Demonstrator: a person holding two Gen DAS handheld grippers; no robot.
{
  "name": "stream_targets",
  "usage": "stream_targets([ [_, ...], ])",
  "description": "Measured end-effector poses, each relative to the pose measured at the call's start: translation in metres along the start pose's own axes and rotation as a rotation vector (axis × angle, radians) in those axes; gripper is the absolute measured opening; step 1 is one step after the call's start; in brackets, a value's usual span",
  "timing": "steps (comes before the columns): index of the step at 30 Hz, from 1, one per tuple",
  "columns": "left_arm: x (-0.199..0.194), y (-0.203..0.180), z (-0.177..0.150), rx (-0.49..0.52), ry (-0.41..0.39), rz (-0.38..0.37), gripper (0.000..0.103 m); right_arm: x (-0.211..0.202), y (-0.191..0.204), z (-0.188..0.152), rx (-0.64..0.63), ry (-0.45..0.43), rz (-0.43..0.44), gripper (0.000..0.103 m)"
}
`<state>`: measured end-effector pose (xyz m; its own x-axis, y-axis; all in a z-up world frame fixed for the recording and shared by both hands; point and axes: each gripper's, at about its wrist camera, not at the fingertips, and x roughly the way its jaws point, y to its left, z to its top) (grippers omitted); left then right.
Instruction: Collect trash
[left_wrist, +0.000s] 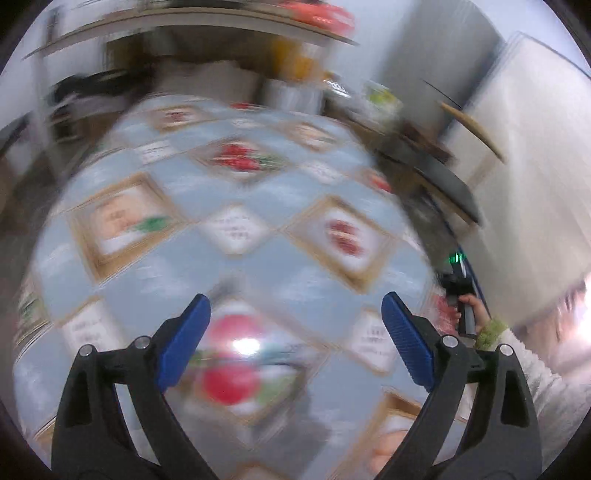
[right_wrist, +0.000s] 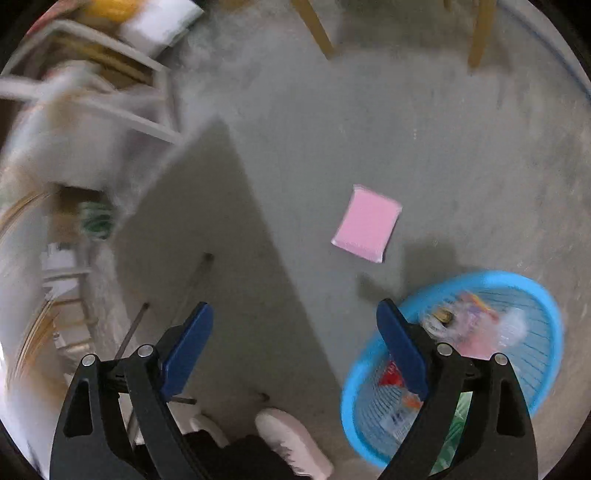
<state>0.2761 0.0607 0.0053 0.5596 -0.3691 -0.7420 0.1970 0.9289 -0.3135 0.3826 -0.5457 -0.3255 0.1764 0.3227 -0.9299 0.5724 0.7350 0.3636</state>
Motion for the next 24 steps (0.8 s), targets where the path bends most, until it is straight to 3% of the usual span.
stream_targets([
  [4, -0.012, 0.059, 0.003, -0.14, -0.049, 0.095, 0.09, 0.095, -0.021, 0.049, 0.139, 0.152, -0.109, 0.087],
  [9, -0.01, 0.092, 0.007, -0.223, -0.061, 0.141, 0.09, 0.157, -0.051, 0.075, 0.293, 0.208, -0.176, 0.087],
  [13, 0.0, 0.102, 0.009, -0.233, -0.043, 0.139, 0.09, 0.184, -0.06, 0.085, 0.361, 0.201, -0.172, 0.088],
  [24, 0.032, 0.094, 0.002, -0.216, 0.02, 0.134, 0.09, 0.224, -0.074, 0.081, 0.368, 0.171, -0.346, 0.089],
])
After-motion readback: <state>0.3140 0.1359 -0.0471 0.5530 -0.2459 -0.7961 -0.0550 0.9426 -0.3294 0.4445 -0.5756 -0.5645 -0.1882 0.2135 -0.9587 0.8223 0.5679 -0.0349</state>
